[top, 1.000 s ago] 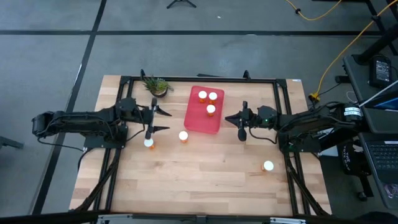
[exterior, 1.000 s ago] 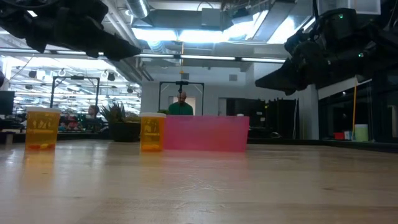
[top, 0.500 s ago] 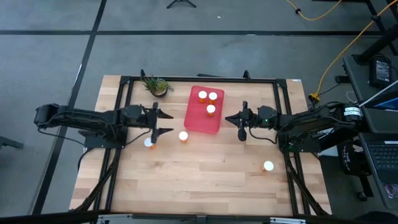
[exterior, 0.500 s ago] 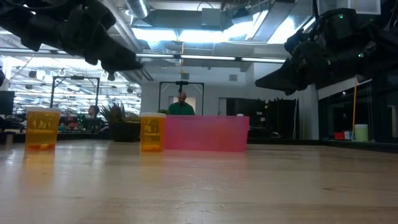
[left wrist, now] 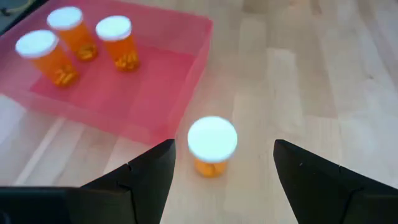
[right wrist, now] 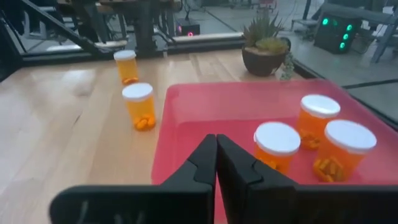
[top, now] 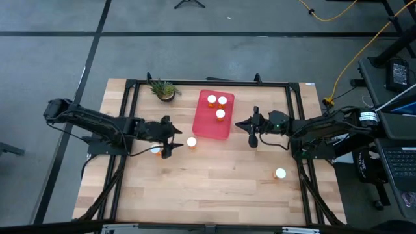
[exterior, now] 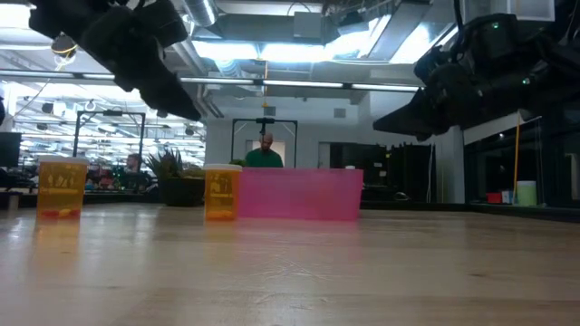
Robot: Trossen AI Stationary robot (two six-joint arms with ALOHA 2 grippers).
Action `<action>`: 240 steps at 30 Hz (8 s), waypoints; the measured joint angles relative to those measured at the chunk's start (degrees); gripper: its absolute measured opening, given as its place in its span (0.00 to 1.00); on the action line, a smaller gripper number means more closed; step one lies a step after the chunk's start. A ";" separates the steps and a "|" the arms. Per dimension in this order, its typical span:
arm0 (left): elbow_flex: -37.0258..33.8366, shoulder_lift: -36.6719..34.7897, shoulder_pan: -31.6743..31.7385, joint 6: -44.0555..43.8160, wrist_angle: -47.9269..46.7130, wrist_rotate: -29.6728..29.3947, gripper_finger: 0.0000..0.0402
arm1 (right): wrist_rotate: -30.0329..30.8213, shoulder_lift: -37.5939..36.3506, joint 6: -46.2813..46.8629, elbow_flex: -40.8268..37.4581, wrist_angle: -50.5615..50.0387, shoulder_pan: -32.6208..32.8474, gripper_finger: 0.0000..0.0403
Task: Pick and place pill bottles into a basket
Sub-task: Put the orange pill bottle into the red bin
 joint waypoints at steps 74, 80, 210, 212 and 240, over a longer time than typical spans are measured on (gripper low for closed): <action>0.25 30.98 -3.47 -17.69 24.32 -15.94 0.66 | -2.96 0.02 1.32 0.04 2.72 3.05 0.04; 0.25 30.98 -4.04 -17.66 24.32 -15.92 0.61 | -2.96 0.02 1.32 0.04 2.69 3.04 0.04; 16.14 44.12 29.91 19.14 33.24 15.88 0.51 | 0.21 0.00 -3.05 0.04 4.49 2.97 0.04; 16.30 44.12 29.91 18.32 32.97 15.90 0.51 | 0.21 0.00 -3.17 0.04 4.49 2.97 0.04; 22.13 44.15 29.75 19.60 23.41 13.79 0.51 | 0.21 0.00 -3.03 0.04 4.88 2.97 0.04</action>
